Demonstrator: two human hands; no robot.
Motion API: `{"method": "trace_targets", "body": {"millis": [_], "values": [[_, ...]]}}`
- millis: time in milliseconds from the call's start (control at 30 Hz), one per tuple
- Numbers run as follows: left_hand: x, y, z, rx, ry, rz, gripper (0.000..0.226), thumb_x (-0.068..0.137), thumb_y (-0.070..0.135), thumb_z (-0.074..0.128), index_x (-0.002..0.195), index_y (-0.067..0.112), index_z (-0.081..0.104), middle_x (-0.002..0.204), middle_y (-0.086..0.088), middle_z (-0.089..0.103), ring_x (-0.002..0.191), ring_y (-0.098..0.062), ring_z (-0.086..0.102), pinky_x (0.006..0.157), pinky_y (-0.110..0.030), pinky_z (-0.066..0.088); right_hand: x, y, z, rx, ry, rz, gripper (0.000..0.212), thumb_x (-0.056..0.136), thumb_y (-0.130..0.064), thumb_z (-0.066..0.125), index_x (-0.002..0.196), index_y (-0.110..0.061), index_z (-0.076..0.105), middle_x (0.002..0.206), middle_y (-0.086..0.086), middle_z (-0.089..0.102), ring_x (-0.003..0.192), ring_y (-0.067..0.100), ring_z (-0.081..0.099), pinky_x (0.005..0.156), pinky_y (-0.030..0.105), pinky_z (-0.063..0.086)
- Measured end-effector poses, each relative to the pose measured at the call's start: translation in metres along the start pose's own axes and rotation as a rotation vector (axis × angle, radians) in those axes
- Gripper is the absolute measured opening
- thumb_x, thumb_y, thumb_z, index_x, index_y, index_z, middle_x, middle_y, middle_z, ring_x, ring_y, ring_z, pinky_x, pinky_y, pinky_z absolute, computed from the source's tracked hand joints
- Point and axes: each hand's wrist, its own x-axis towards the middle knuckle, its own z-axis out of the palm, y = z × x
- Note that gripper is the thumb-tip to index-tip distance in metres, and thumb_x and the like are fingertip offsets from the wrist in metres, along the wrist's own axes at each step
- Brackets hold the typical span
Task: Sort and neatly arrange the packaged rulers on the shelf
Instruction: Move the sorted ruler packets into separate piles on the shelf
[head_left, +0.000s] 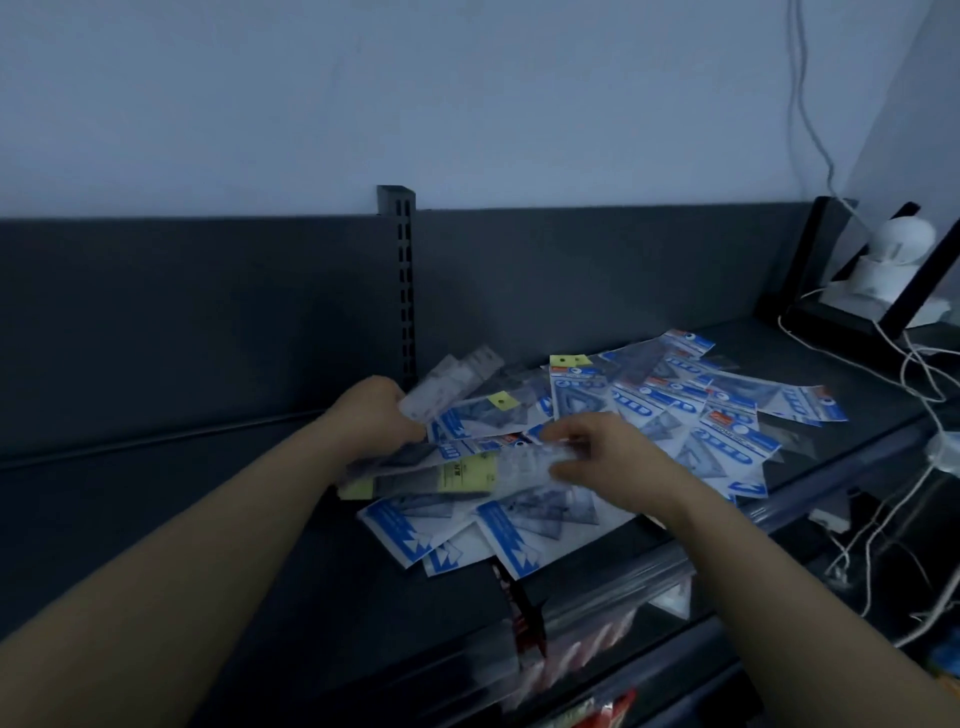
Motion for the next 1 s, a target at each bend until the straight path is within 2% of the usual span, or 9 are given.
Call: {"method": "trace_targets", "body": {"millis": [133, 233, 300, 433, 567, 733, 833, 900, 1000], "values": [[0.003, -0.005, 0.007, 0.037, -0.006, 0.014, 0.026, 0.087, 0.029, 0.067, 0.076, 0.008, 0.057, 0.077, -0.005, 0.058, 0.067, -0.011, 0.051, 0.052, -0.021, 0.037, -0.007, 0.019, -0.024, 0.241, 0.12, 0.161, 0.031, 0.084, -0.009, 0.069, 0.114, -0.016, 0.063, 0.109, 0.0, 0.061, 0.085, 0.011, 0.061, 0.071, 0.019, 0.048], [0.004, 0.001, 0.012, 0.01, -0.023, 0.035, 0.031, 0.093, 0.028, 0.058, 0.068, 0.011, 0.051, 0.075, -0.007, 0.055, 0.071, -0.017, 0.053, 0.054, -0.024, 0.035, -0.013, 0.037, -0.037, 0.308, 0.289, 0.271, 0.027, 0.085, -0.002, 0.064, 0.11, -0.012, 0.063, 0.111, 0.007, 0.061, 0.081, 0.025, 0.066, 0.075, 0.035, 0.057], [0.002, 0.013, 0.016, -0.038, -0.019, 0.081, 0.03, 0.096, 0.025, 0.053, 0.069, 0.012, 0.051, 0.08, -0.008, 0.056, 0.078, -0.018, 0.053, 0.057, -0.024, 0.036, -0.018, 0.045, -0.042, 0.366, 0.38, 0.315, 0.027, 0.087, 0.002, 0.061, 0.113, -0.007, 0.061, 0.111, 0.009, 0.059, 0.077, 0.028, 0.067, 0.076, 0.038, 0.057], [-0.004, 0.035, 0.031, -0.199, -0.022, 0.115, 0.022, 0.095, 0.016, 0.052, 0.073, 0.017, 0.053, 0.081, -0.002, 0.056, 0.08, -0.017, 0.055, 0.061, -0.022, 0.039, -0.026, 0.056, -0.047, 0.442, 0.496, 0.341, 0.028, 0.091, 0.002, 0.054, 0.118, -0.006, 0.058, 0.111, 0.009, 0.057, 0.07, 0.019, 0.063, 0.067, 0.027, 0.052], [-0.004, 0.039, 0.051, -0.272, -0.038, 0.078, 0.019, 0.095, 0.018, 0.051, 0.081, 0.009, 0.058, 0.096, -0.019, 0.064, 0.085, -0.029, 0.062, 0.07, -0.03, 0.045, -0.036, 0.069, -0.06, 0.482, 0.627, 0.374, 0.028, 0.091, 0.004, 0.048, 0.113, -0.008, 0.06, 0.106, 0.014, 0.062, 0.067, 0.018, 0.064, 0.061, 0.025, 0.05], [0.01, 0.038, 0.055, -0.262, 0.116, 0.053, 0.015, 0.096, 0.018, 0.045, 0.096, 0.007, 0.055, 0.094, -0.008, 0.055, 0.085, -0.021, 0.053, 0.062, -0.026, 0.037, -0.043, 0.085, -0.07, 0.531, 0.824, 0.413, 0.031, 0.089, 0.002, 0.045, 0.115, -0.007, 0.06, 0.087, 0.01, 0.064, 0.064, 0.016, 0.06, 0.064, 0.03, 0.051], [0.022, 0.046, 0.058, -0.192, 0.129, 0.051, 0.023, 0.097, 0.023, 0.045, 0.11, 0.005, 0.053, 0.105, -0.01, 0.054, 0.095, -0.026, 0.055, 0.075, -0.03, 0.045, -0.033, 0.082, -0.059, 0.546, 0.783, 0.436, 0.03, 0.09, 0.002, 0.046, 0.116, -0.008, 0.057, 0.102, 0.014, 0.064, 0.068, 0.015, 0.064, 0.073, 0.036, 0.056], [0.031, 0.052, 0.063, -0.103, 0.098, 0.043, 0.027, 0.096, 0.027, 0.048, 0.11, 0.005, 0.053, 0.106, -0.012, 0.057, 0.1, -0.029, 0.057, 0.084, -0.035, 0.05, -0.025, 0.08, -0.047, 0.423, 0.669, 0.46, 0.032, 0.087, 0.0, 0.054, 0.117, -0.009, 0.059, 0.107, 0.012, 0.065, 0.071, 0.013, 0.064, 0.065, 0.029, 0.052], [0.043, 0.059, 0.071, 0.01, 0.047, 0.02, 0.021, 0.092, 0.024, 0.055, 0.1, 0.005, 0.054, 0.106, -0.013, 0.061, 0.097, -0.029, 0.06, 0.076, -0.032, 0.049, -0.017, 0.072, -0.037, 0.139, 0.466, 0.467, 0.038, 0.081, -0.014, 0.067, 0.118, -0.014, 0.061, 0.113, 0.006, 0.064, 0.088, 0.018, 0.062, 0.074, 0.03, 0.051]]}}
